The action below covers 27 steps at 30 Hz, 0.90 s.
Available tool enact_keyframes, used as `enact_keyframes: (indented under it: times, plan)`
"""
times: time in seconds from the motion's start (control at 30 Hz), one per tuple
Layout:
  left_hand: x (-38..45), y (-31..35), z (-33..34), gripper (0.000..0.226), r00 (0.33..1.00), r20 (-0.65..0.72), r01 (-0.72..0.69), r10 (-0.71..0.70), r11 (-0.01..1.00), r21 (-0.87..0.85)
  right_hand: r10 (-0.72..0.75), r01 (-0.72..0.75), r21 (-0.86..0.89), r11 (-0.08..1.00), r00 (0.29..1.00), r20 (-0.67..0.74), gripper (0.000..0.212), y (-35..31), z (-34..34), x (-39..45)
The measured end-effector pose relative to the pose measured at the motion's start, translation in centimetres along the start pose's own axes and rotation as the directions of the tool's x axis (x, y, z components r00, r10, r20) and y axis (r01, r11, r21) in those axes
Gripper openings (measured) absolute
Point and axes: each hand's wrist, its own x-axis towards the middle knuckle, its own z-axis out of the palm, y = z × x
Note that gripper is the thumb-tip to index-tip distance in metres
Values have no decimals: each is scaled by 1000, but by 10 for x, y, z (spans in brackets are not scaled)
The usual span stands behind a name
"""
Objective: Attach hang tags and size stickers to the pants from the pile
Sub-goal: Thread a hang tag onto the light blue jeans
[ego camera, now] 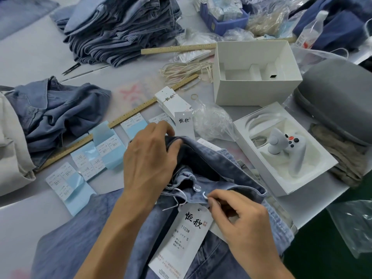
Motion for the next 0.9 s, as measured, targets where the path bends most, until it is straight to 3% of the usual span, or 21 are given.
enact_keyframes:
  times: [0.13, 0.23, 0.33, 0.47, 0.57, 0.63, 0.73, 0.8, 0.9]
  plan:
    - [-3, -1, -1, 33, 987, 147, -73, 71, 997, 4, 173, -171, 205, 964, 985, 8, 12, -4, -1, -3]
    - [-16, -4, -4, 26, 952, 271, -132, 138, 990, -41, 317, -305, 390, 869, 948, 35, 19, -4, -4, 0]
    - [-38, -7, -8, 17, 950, 225, -199, 216, 975, -94, 327, -310, 418, 854, 945, 32, 19, -6, -7, 6]
    - [-61, -17, -9, 12, 950, 102, -286, 296, 953, -99, 311, -293, 296, 909, 950, -14, 23, -5, -10, 13]
    - [-73, -29, -9, 14, 923, 55, -366, 382, 911, -188, 221, -220, 42, 975, 975, -18, 36, -6, -10, 16]
    - [-78, -35, -8, 16, 920, 19, -377, 392, 895, -237, 188, -181, -107, 978, 981, 51, 30, -4, -10, 13]
    - [-84, -45, -9, 20, 932, -54, -359, 357, 899, -251, 268, -208, -246, 947, 933, 243, 9, -1, -8, 7]
    - [-87, -51, -11, 22, 946, -111, -322, 303, 913, -250, 293, -211, -262, 942, 895, 335, 12, -3, -5, 4]
    - [-89, -55, -13, 23, 947, -164, -309, 277, 922, -232, 226, -202, -101, 974, 886, 405, 30, -9, 0, -7]
